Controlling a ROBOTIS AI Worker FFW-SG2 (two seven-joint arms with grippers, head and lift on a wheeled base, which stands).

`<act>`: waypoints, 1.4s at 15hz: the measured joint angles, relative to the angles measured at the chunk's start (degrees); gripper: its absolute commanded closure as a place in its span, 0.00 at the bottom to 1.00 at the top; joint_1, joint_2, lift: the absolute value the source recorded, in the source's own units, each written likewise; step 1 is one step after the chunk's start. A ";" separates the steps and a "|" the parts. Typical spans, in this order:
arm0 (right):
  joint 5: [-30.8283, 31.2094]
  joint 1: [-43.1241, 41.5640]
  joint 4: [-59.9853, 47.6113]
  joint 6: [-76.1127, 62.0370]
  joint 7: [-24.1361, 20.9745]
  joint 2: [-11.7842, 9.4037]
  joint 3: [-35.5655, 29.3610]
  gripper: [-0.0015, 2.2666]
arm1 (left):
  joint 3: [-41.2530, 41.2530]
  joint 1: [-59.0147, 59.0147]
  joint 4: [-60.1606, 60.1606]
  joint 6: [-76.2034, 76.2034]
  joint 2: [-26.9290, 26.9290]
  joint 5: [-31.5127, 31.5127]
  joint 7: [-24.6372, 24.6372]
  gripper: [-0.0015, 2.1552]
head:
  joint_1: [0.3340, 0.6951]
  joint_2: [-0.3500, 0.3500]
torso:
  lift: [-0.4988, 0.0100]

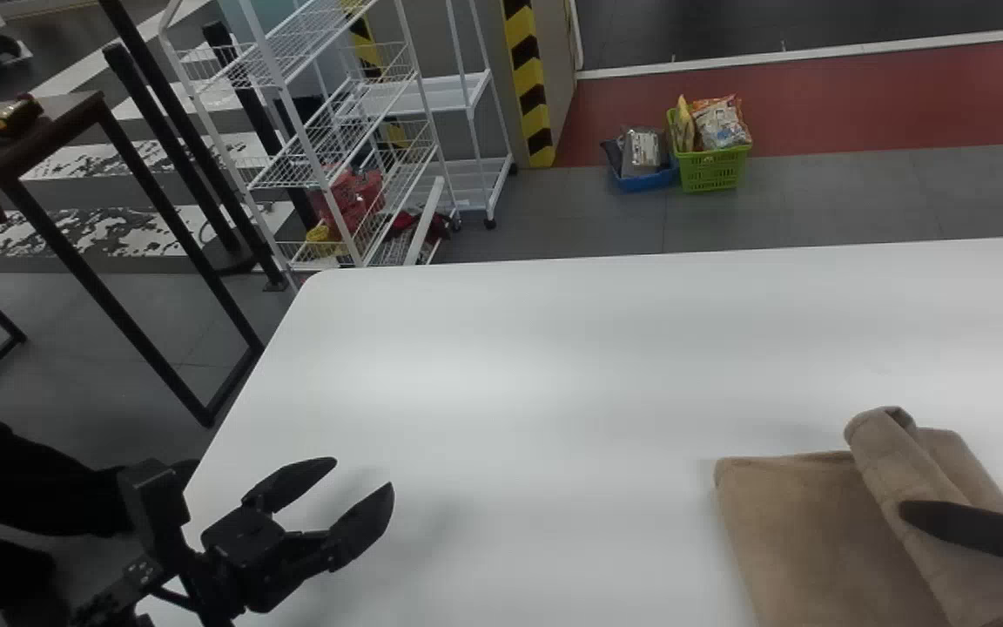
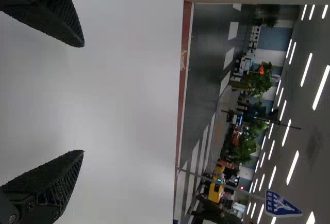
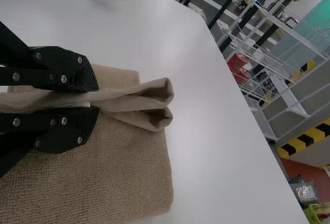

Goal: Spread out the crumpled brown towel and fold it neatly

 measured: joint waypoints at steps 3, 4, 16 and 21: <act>-0.37 0.02 -0.45 0.00 -0.06 0.40 0.90 0.43 | 0.07 0.00 0.07 0.00 0.00 0.00 0.01 0.03 | 1.00 0.98 | 0.73; -0.08 -0.06 -0.46 0.00 -0.10 0.43 1.68 0.43 | 0.07 0.00 0.09 0.00 0.00 0.00 -0.01 0.03 | 1.00 0.98 | 0.73; 7.54 0.37 3.30 0.00 0.44 0.28 12.49 0.00 | -0.01 -0.25 -0.06 0.00 0.00 -0.07 -0.33 0.03 | 1.00 1.00 | 0.73; 2.46 1.88 1.31 0.00 1.52 0.51 8.60 0.02 | 0.07 -0.27 -0.07 0.00 0.00 -0.09 -0.33 0.03 | 1.00 1.00 | 0.73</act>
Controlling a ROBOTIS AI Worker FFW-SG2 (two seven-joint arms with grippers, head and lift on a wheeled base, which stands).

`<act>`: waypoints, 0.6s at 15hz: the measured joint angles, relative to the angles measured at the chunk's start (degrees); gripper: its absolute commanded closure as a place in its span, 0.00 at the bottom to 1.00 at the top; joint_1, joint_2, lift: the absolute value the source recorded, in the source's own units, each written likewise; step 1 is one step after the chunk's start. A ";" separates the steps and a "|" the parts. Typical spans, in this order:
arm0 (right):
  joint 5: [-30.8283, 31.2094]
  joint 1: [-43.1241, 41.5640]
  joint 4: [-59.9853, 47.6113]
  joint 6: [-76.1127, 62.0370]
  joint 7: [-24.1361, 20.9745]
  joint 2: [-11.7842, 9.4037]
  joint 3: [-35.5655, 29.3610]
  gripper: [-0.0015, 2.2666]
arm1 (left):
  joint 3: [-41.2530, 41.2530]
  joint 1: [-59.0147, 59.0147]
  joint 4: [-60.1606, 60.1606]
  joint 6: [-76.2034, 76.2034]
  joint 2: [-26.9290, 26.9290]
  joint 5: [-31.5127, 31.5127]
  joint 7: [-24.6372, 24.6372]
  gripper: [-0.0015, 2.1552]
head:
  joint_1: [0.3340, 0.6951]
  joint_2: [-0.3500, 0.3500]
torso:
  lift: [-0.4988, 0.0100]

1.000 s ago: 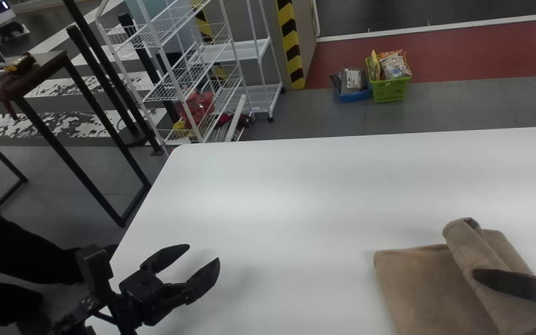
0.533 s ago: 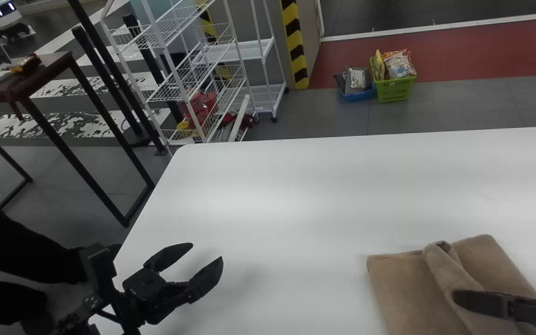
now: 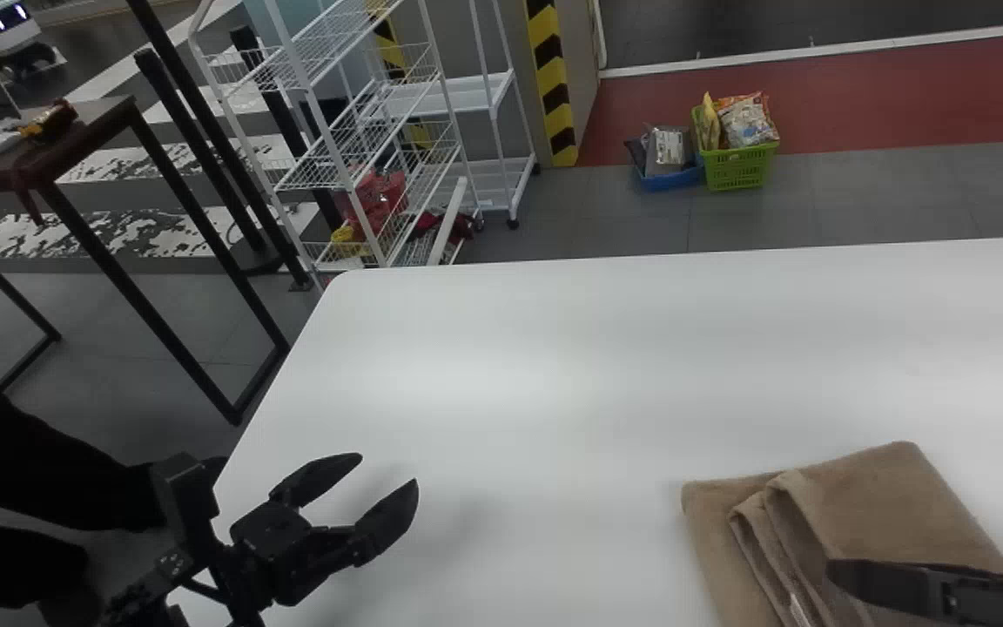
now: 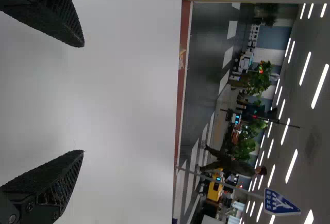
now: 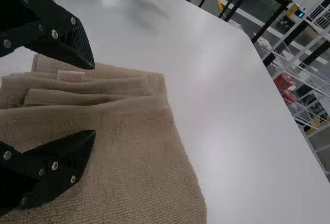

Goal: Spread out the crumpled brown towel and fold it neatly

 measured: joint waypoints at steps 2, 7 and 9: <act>-5.20 0.69 -0.57 0.00 -0.22 0.31 -4.03 0.04 | -0.03 0.00 0.09 0.00 0.00 0.00 0.14 0.03 | 1.00 1.00 | 0.73; -13.82 2.02 -0.73 0.00 0.44 0.37 -5.94 0.72 | -0.33 -0.07 0.16 0.00 0.00 -0.15 0.33 0.03 | 1.00 1.00 | 0.73; -14.95 2.21 -0.74 0.00 0.52 0.37 -3.66 0.99 | -0.11 -0.07 0.16 0.00 0.00 -0.10 0.16 0.03 | 1.00 1.00 | 0.73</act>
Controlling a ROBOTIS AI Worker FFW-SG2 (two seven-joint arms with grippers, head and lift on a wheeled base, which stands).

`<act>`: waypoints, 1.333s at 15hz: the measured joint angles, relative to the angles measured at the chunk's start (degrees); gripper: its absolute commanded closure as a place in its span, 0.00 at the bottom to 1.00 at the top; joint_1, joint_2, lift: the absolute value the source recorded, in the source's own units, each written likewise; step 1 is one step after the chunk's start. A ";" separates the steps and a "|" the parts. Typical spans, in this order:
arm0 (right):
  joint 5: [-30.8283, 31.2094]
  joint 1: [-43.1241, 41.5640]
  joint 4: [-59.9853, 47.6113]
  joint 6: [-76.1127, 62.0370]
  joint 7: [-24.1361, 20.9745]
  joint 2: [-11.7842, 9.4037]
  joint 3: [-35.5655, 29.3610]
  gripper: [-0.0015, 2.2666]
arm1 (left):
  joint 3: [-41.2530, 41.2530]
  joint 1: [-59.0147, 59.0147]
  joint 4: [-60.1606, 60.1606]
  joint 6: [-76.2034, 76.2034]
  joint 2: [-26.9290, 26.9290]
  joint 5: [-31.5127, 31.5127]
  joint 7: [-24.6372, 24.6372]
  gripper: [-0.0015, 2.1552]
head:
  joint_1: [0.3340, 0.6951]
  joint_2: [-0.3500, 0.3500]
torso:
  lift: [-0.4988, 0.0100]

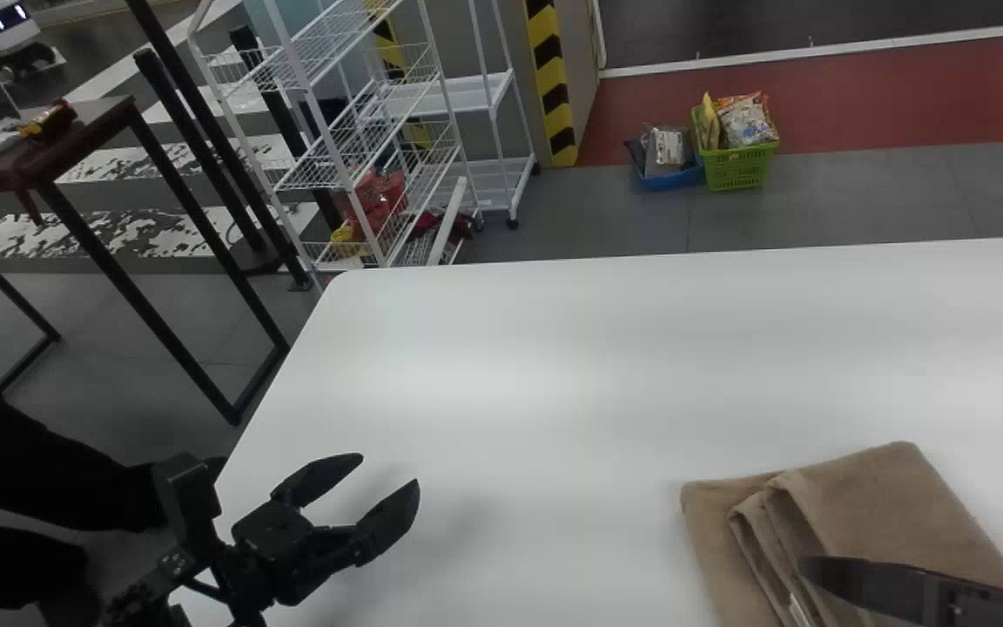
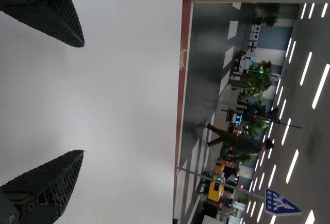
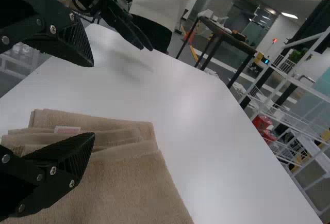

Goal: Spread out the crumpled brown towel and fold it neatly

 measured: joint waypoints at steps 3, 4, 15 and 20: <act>1.83 0.75 0.17 0.00 -4.39 0.00 6.93 0.99 | 0.46 0.14 0.00 0.00 0.00 0.09 -0.11 0.03 | 1.00 1.00 | 0.73; 3.52 0.90 0.46 0.00 -5.28 0.00 9.58 0.99 | 0.52 0.17 0.00 0.00 0.00 0.11 -0.15 0.03 | 1.00 1.00 | 0.73; 12.34 -1.89 2.34 0.00 -10.04 0.00 15.93 0.99 | 0.90 0.33 0.09 -0.01 0.00 0.37 -0.25 0.03 | 1.00 1.00 | 0.73; 14.68 -1.93 1.83 0.00 -9.59 0.00 13.98 0.99 | 0.64 0.25 0.18 -0.01 0.00 0.29 -0.13 0.03 | 1.00 1.00 | 0.73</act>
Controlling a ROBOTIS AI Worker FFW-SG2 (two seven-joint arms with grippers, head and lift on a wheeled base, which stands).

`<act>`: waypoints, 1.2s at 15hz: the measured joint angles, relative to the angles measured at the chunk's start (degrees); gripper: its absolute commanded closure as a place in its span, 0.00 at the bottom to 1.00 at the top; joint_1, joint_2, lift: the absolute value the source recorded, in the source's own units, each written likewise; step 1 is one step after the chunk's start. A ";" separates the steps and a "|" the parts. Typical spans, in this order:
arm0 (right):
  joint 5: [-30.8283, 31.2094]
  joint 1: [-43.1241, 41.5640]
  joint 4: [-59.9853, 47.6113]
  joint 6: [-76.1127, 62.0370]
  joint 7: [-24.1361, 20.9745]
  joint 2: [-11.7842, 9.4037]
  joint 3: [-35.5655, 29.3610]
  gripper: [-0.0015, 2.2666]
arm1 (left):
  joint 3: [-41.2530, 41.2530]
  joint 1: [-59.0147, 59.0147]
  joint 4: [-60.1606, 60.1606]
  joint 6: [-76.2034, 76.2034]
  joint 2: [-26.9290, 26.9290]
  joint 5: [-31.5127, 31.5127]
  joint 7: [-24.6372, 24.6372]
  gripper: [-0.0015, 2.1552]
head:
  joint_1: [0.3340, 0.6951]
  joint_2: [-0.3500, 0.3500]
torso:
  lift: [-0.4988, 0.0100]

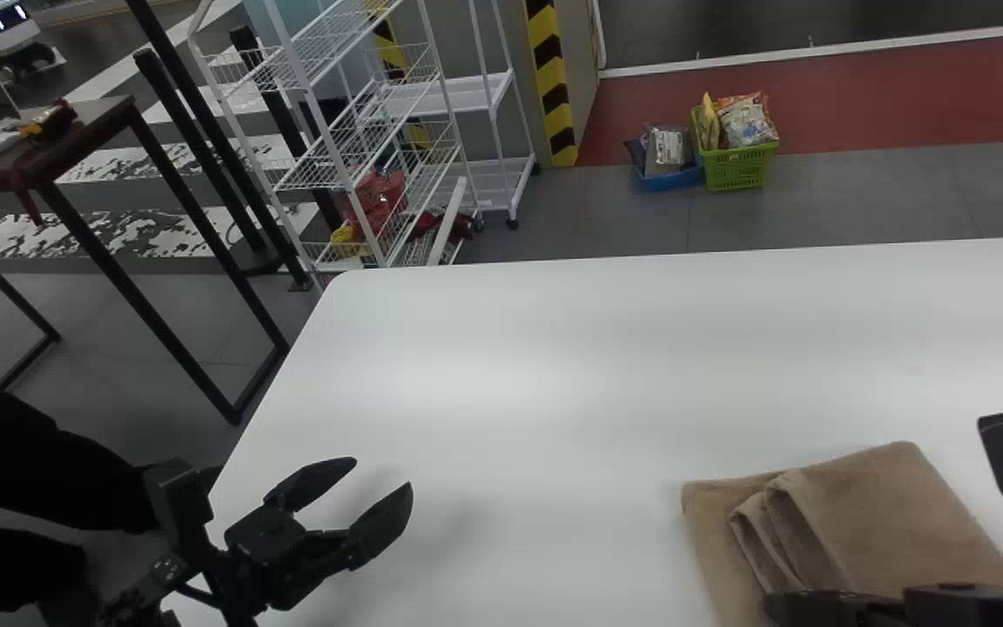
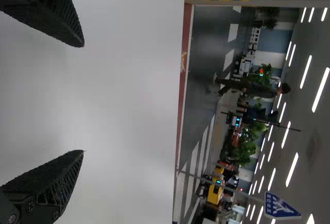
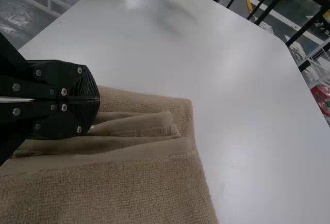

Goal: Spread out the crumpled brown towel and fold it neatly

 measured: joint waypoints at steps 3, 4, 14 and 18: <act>-0.73 0.03 -0.11 0.00 1.55 0.00 -0.58 0.99 | -0.21 -0.11 0.08 -0.02 0.00 -0.10 0.06 0.03 | 1.00 1.00 | 0.73; -1.77 0.16 -0.11 0.00 2.16 0.00 -0.60 0.99 | -0.28 -0.15 0.08 0.00 0.00 -0.14 0.06 0.03 | 1.00 1.00 | 0.73; -1.18 -2.20 6.03 0.00 0.93 0.00 6.18 0.99 | 0.06 -0.18 0.17 -0.01 0.00 0.02 -0.11 0.03 | 1.00 1.00 | 0.73; 0.18 -1.22 5.54 0.00 0.99 0.00 5.35 0.99 | 0.41 -0.18 0.09 0.01 0.00 1.56 0.68 0.03 | 1.00 1.00 | 0.73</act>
